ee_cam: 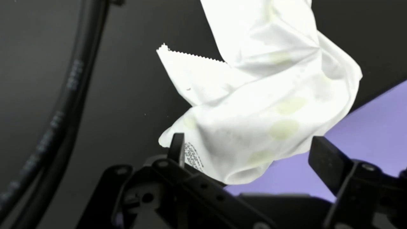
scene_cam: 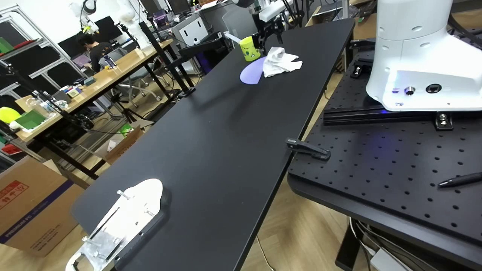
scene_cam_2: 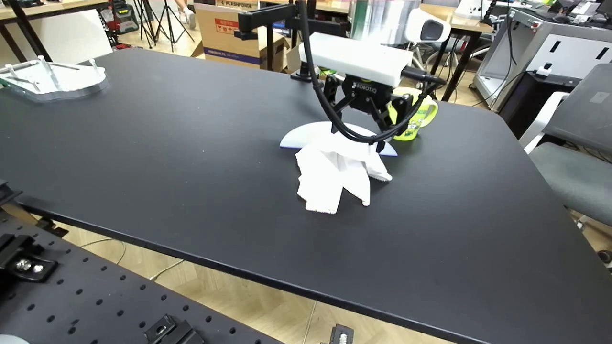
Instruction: Hang the white towel on the black bar
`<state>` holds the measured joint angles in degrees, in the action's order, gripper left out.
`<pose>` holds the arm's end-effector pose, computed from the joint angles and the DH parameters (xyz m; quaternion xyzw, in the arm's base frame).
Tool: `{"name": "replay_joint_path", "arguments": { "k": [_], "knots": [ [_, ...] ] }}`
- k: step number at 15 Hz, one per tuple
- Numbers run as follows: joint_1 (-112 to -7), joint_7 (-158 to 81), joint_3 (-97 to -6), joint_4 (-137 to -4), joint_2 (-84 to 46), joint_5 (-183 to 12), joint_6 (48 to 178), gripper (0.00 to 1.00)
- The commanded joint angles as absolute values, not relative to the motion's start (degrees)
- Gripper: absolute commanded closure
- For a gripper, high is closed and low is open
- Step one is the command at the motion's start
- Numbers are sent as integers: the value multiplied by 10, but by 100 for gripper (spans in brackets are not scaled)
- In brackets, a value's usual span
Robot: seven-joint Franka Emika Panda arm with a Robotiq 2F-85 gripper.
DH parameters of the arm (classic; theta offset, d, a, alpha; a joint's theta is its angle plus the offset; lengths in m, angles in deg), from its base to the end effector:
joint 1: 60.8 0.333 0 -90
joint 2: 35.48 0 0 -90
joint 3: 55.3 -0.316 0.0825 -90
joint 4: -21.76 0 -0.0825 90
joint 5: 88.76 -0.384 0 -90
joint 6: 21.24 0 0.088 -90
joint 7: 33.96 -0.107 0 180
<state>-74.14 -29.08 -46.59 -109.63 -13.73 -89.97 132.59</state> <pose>0.4907 -0.2022 0.1871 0.9879 -0.1531 0.0027 0.0246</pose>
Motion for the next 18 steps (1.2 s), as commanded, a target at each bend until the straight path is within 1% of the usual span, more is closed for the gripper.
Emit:
{"name": "replay_joint_path", "arguments": {
  "k": [1,2,3,4,7,9,12,14,18],
  "knots": [
    [-749,-278,-469,-1053,-105,-905,1287,23],
    [-750,-274,-470,-1047,-99,-905,1283,26],
    [-751,-272,-471,-1043,-95,-906,1281,32],
    [-752,-271,-471,-1039,-92,-906,1280,40],
    [-754,-265,-473,-1033,-89,-906,1277,62],
    [-753,-262,-473,-1032,-91,-904,1274,74],
    [-743,-267,-470,-1033,-107,-895,1257,96],
    [-731,-278,-464,-1028,-119,-883,1238,100],
    [-702,-296,-463,-1006,-171,-860,1137,99]
  ]
}}
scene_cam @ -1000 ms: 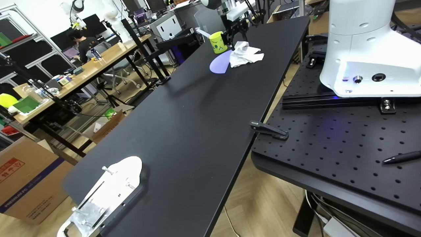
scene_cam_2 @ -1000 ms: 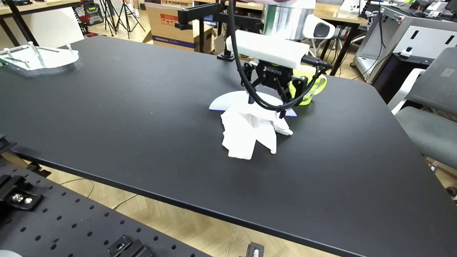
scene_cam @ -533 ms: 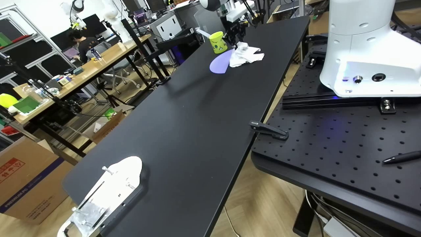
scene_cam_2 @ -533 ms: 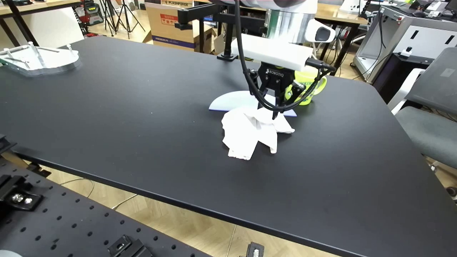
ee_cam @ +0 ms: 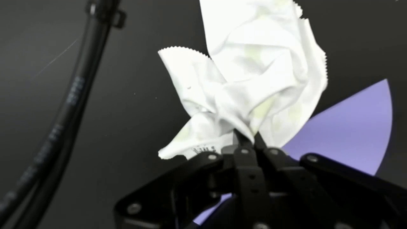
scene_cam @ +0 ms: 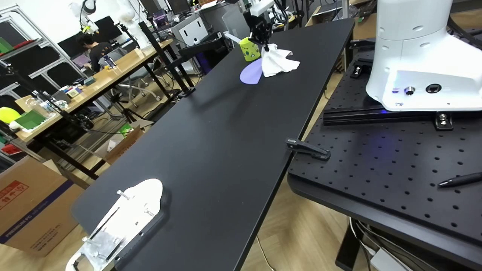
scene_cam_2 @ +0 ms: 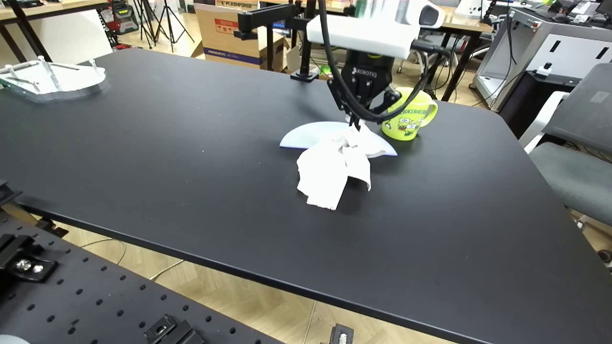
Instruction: Hang the white towel on the black bar
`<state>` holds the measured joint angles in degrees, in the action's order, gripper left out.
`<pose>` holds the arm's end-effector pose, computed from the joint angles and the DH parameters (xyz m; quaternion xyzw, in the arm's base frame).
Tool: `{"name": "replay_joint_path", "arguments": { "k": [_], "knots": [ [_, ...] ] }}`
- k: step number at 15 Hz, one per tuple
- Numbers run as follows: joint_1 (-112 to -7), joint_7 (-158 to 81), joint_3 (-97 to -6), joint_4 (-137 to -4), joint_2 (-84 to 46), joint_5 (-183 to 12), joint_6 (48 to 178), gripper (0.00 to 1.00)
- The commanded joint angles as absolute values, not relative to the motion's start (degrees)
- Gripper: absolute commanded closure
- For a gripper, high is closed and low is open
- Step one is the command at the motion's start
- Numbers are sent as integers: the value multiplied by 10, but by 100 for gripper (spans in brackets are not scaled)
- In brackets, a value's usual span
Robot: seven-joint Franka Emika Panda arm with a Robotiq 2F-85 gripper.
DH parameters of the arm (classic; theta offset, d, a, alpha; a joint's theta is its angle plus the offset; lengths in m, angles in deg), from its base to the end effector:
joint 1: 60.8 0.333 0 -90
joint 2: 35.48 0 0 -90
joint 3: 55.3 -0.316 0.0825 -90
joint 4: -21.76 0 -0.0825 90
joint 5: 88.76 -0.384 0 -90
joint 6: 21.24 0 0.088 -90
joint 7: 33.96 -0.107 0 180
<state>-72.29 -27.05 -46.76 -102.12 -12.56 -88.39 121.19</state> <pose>0.5244 -0.1921 0.2048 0.9931 -0.1068 -0.0422 0.0218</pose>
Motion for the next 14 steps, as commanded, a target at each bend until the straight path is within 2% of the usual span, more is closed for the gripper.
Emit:
{"name": "replay_joint_path", "arguments": {
  "k": [1,7,14],
  "knots": [
    [-693,-302,-465,-997,-186,-852,1101,99],
    [-650,-290,-502,-937,-270,-833,918,99],
    [-606,-274,-548,-824,-285,-787,798,99]
  ]
}}
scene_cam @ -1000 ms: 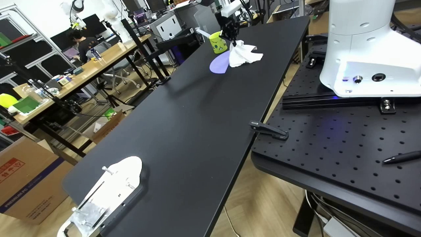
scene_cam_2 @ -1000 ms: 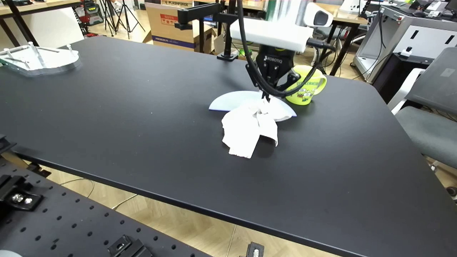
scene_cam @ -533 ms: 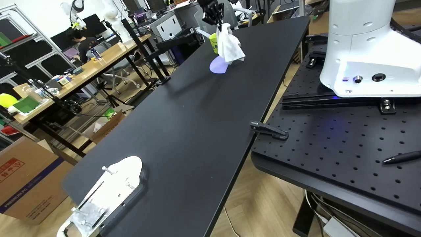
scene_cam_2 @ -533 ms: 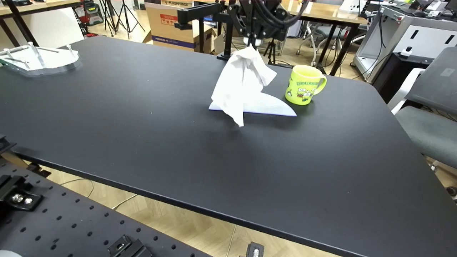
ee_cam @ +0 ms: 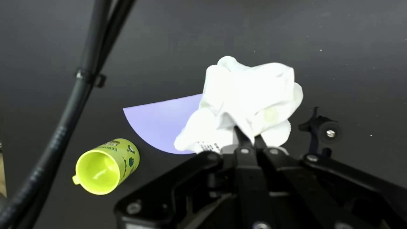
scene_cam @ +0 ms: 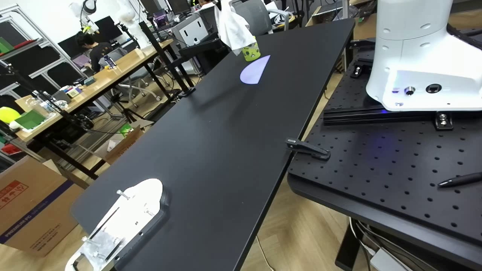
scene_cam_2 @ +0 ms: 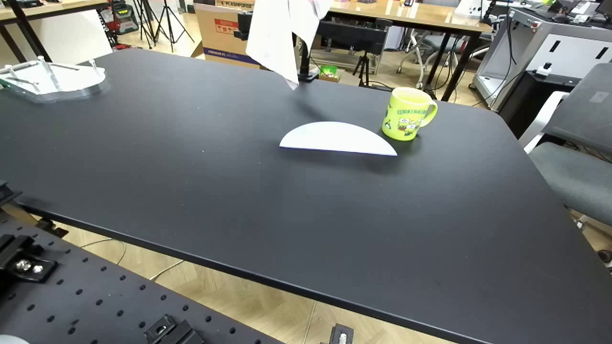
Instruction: Hang the white towel on the black bar
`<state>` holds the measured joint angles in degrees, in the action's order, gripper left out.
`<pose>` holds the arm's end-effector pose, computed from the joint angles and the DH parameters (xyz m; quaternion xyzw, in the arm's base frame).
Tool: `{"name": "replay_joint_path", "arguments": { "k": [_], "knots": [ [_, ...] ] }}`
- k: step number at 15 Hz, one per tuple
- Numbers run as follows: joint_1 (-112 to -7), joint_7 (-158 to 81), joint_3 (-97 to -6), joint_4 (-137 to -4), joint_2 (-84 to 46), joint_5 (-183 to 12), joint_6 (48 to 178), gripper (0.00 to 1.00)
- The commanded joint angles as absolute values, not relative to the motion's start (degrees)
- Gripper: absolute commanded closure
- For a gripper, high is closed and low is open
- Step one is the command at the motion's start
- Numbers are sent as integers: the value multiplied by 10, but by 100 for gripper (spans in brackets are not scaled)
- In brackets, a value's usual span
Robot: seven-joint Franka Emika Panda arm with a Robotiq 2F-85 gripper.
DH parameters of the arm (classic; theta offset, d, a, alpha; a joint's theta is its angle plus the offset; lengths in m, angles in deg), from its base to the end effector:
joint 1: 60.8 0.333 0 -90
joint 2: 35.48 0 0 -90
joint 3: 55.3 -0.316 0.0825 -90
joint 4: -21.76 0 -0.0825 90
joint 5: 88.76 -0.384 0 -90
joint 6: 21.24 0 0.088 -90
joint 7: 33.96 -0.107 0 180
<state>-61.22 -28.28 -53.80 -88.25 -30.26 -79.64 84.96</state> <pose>0.5633 -0.0310 0.4326 0.9922 0.0607 -0.0833 0.0702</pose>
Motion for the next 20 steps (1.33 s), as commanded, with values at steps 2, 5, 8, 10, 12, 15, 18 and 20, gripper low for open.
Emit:
{"name": "replay_joint_path", "arguments": {
  "k": [2,5,8,10,12,15,18,20],
  "knots": [
    [-600,-264,-556,-784,-269,-793,764,99],
    [-592,-262,-566,-737,-246,-794,726,99],
    [-583,-272,-574,-702,-225,-790,702,99],
    [-579,-269,-577,-681,-212,-792,690,99],
    [-577,-263,-578,-664,-200,-791,684,99],
    [-579,-251,-578,-639,-176,-792,675,99],
    [-579,-245,-577,-615,-148,-792,668,99],
    [-578,-243,-578,-598,-129,-793,660,99]
  ]
}}
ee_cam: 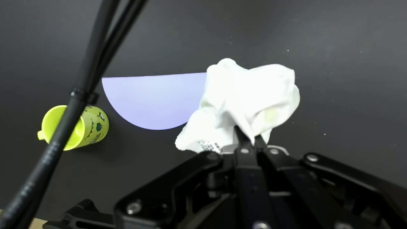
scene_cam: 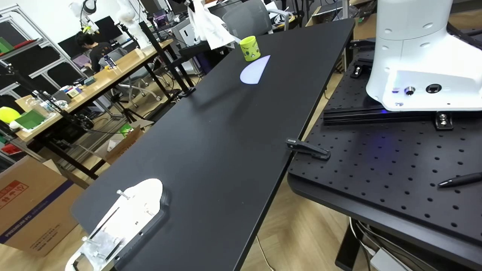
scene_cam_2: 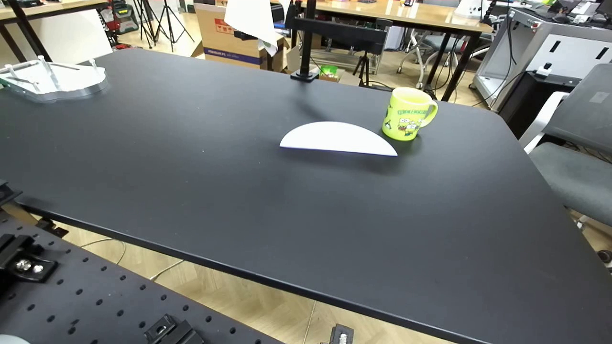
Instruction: Hang the white towel on the black bar
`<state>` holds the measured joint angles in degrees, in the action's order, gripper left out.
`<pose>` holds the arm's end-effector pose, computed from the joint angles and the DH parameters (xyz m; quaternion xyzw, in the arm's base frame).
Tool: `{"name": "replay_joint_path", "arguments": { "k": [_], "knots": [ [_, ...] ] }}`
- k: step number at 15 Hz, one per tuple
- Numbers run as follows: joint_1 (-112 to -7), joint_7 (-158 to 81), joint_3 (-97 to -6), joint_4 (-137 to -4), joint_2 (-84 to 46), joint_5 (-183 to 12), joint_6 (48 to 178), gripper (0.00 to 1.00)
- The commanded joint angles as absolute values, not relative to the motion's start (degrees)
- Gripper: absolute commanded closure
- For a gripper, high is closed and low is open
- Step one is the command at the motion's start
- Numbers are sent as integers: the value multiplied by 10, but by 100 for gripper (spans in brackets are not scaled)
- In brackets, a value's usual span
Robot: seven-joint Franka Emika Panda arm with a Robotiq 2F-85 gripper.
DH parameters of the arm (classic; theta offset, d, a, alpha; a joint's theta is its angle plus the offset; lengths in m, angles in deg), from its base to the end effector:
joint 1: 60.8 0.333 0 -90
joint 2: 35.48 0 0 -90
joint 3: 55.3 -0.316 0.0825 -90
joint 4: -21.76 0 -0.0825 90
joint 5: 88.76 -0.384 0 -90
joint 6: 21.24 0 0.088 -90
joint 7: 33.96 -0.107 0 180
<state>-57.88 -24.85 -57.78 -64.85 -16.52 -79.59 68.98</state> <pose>0.6287 0.0391 0.4562 0.9792 0.1355 -0.1353 0.0677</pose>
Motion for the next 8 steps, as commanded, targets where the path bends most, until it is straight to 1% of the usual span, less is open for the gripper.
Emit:
{"name": "replay_joint_path", "arguments": {
  "k": [1,8],
  "knots": [
    [-577,-242,-578,-591,-120,-793,658,99],
    [-569,-230,-584,-555,-62,-792,658,99]
  ]
}}
